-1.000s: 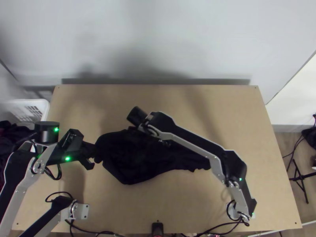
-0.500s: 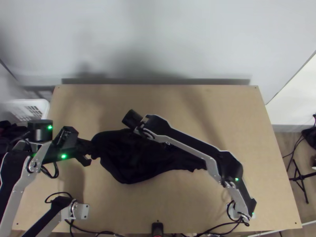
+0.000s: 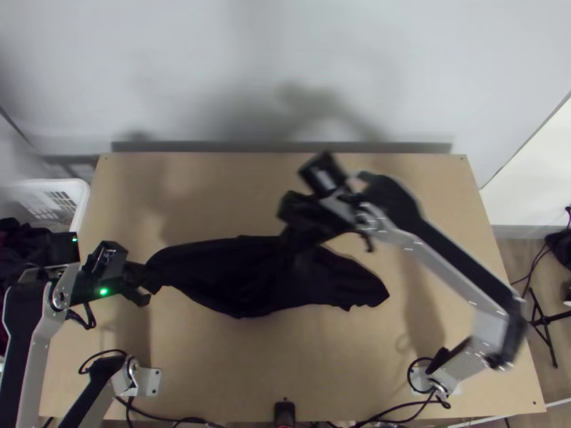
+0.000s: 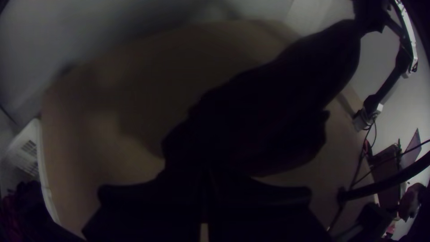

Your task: Fold the t-shirt

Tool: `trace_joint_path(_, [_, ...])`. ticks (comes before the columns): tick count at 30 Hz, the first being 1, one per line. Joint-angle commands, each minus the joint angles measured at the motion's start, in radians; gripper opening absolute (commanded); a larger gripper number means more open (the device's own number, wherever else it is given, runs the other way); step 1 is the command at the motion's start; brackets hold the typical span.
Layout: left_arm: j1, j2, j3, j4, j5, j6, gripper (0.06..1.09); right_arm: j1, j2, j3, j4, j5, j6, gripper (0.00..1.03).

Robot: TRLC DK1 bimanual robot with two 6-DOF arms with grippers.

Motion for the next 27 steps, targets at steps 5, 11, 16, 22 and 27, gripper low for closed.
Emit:
trace_joint_path(5, [0.183, -0.026, -0.149, 0.129, -0.067, 0.116, 0.1, -0.165, -0.295, -0.199, -0.107, -0.103, -0.016, 0.03])
trace_joint_path(11, [0.097, -0.097, -0.066, 0.066, -0.06, 0.046, 0.1, -0.254, -0.364, -0.469, -0.116, -0.109, -0.082, 0.09])
trace_joint_path(16, [-0.077, -0.118, -0.042, 0.046, -0.065, -0.083, 0.1, -0.258, -0.346, -0.61, -0.072, -0.109, -0.087, 0.31])
trace_joint_path(22, [-0.255, -0.111, -0.031, 0.064, -0.068, -0.213, 0.1, -0.222, -0.252, -0.596, -0.029, -0.106, -0.044, 0.6])
trace_joint_path(27, [-0.31, -0.02, -0.011, 0.123, -0.083, -0.236, 0.1, -0.099, -0.213, -0.607, 0.0, -0.079, -0.018, 0.66])
